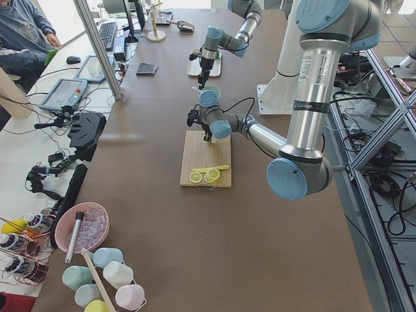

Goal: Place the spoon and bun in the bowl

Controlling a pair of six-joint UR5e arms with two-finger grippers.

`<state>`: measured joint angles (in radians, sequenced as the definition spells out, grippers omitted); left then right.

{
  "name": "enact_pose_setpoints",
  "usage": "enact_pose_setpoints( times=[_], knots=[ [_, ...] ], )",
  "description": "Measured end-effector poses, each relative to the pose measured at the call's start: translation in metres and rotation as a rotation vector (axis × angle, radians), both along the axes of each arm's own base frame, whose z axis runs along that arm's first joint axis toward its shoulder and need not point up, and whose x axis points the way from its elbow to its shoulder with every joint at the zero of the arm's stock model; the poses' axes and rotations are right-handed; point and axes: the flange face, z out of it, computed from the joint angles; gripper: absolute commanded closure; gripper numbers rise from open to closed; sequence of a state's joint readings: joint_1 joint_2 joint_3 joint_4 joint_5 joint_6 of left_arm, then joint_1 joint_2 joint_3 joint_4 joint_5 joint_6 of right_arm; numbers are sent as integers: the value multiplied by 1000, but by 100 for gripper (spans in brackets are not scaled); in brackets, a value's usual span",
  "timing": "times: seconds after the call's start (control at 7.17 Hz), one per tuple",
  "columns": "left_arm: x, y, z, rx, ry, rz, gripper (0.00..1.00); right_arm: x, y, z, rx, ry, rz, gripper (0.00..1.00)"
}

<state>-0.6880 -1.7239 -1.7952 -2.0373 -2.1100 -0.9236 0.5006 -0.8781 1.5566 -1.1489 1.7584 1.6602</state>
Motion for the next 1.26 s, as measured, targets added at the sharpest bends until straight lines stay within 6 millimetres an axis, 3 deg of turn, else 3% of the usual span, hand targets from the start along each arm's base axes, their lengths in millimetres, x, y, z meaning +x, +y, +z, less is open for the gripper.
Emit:
enact_pose_setpoints(
  times=[0.14,0.42,0.7,0.84,0.98,1.12,1.26],
  knots=[
    [4,-3,-14,14,19,0,100,11,-11,-1,-4,-4,15,0],
    [26,-17,-77,21,102,-31,100,59,-37,7,-31,-29,4,0],
    [58,-25,-161,-24,200,-71,100,143,-40,63,-3,-5,-55,0],
    [77,-22,-195,-51,236,-81,3,192,-40,99,23,21,-96,0],
    [100,-18,-223,-67,259,-101,2,234,-41,131,43,45,-130,0],
    [124,-11,-240,-51,263,-140,2,260,-42,154,57,64,-152,0],
    [136,-2,-243,-28,258,-173,2,273,-43,167,62,78,-161,0]
  ],
)
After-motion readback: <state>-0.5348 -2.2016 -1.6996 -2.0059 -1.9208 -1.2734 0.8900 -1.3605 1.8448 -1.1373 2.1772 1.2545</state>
